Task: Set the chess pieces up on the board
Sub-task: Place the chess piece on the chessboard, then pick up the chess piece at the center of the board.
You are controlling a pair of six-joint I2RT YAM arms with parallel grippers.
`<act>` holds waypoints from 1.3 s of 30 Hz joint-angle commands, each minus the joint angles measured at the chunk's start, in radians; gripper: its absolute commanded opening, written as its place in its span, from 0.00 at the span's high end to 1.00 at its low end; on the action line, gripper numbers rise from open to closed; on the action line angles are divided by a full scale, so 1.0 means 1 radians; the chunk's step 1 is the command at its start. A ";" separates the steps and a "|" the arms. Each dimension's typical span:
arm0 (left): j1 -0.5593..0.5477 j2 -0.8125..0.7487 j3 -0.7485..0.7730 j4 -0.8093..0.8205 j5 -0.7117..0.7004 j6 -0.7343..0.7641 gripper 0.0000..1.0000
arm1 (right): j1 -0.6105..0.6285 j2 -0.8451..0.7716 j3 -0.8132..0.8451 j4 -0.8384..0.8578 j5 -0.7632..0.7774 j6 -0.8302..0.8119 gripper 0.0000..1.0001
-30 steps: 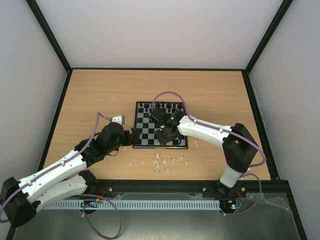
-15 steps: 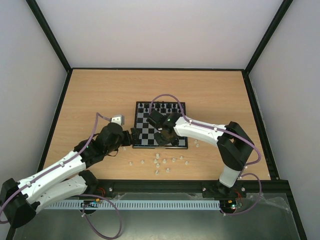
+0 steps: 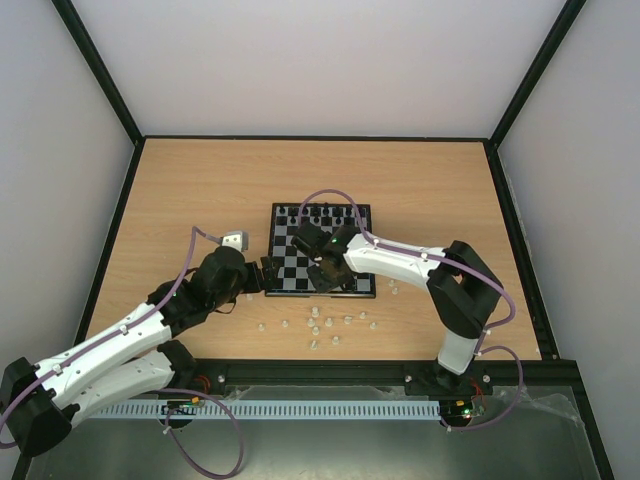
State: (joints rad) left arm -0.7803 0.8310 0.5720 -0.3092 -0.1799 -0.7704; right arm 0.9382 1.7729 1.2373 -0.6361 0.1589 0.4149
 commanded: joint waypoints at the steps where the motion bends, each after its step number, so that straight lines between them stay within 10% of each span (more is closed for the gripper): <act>1: 0.004 -0.008 -0.008 -0.001 -0.001 -0.003 0.01 | 0.000 0.030 0.025 -0.013 0.007 -0.002 0.85; 11: 0.004 -0.008 -0.009 0.002 -0.001 -0.004 0.00 | -0.007 0.031 0.016 -0.003 -0.002 -0.008 0.80; 24: 0.004 0.011 0.012 -0.006 0.006 -0.004 0.01 | -0.007 -0.100 0.021 -0.030 0.007 -0.007 0.36; 39: 0.004 0.009 0.012 -0.020 0.008 -0.034 0.01 | 0.105 -0.235 -0.106 0.002 -0.073 0.033 0.35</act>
State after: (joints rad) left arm -0.7803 0.8585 0.5713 -0.3138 -0.1619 -0.7876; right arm 0.9768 1.5291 1.1587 -0.6193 0.1131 0.4194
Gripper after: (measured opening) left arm 0.994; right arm 0.651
